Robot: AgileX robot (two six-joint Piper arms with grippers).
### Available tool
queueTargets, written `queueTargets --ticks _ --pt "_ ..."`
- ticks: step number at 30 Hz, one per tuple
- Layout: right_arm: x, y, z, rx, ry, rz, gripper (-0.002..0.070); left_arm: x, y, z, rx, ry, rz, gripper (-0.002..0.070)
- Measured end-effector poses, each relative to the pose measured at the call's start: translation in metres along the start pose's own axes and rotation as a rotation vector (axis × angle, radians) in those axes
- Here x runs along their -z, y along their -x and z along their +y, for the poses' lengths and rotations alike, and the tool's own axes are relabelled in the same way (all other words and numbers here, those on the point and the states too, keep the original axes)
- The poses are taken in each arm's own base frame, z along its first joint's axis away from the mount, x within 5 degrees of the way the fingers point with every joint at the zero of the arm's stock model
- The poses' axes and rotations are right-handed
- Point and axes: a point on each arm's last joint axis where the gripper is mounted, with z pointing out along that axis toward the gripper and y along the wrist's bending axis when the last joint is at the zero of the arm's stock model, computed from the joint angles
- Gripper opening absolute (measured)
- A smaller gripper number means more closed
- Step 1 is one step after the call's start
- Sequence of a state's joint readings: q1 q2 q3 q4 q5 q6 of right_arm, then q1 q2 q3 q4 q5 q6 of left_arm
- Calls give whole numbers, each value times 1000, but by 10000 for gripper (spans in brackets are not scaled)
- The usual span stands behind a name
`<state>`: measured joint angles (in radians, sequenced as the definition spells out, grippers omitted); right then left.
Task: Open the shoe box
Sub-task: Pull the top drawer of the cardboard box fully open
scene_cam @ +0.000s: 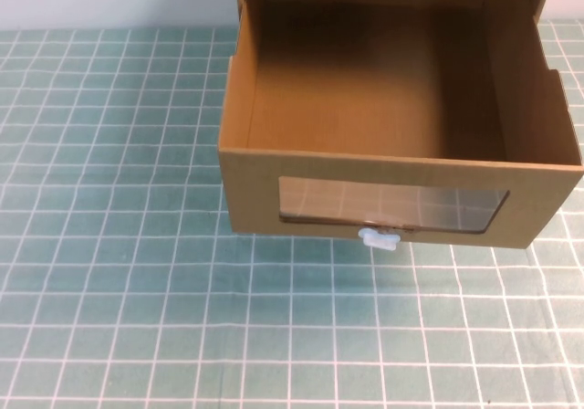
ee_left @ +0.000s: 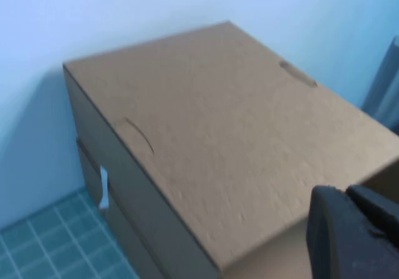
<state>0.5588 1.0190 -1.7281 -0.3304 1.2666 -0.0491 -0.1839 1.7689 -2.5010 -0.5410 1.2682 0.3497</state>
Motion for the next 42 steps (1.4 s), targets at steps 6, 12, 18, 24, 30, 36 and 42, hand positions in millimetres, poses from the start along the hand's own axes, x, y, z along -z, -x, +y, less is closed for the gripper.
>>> queueTargets --ticks 6,12,18,24,30,36,42 --pt "6 -76 10 -119 -4 -92 -12 47 -25 -29 -30 9 88 -5" --pt "-18 -150 35 -86 33 -233 -13 99 -91 -61 -38 70 214 -5" --pt "-43 -184 54 -16 69 -312 -13 124 -165 -84 -9 130 183 -5" --pt "-53 -195 60 -3 82 -277 -13 115 -229 -86 18 172 183 -5" --pt "-61 -205 63 12 83 -228 -13 123 -270 -96 23 195 149 -5" --pt "-65 -212 65 20 86 -201 -13 167 -284 -123 -51 240 -67 -5" --pt "-69 -219 67 26 90 -175 -13 175 -300 -126 -46 301 -235 -5"
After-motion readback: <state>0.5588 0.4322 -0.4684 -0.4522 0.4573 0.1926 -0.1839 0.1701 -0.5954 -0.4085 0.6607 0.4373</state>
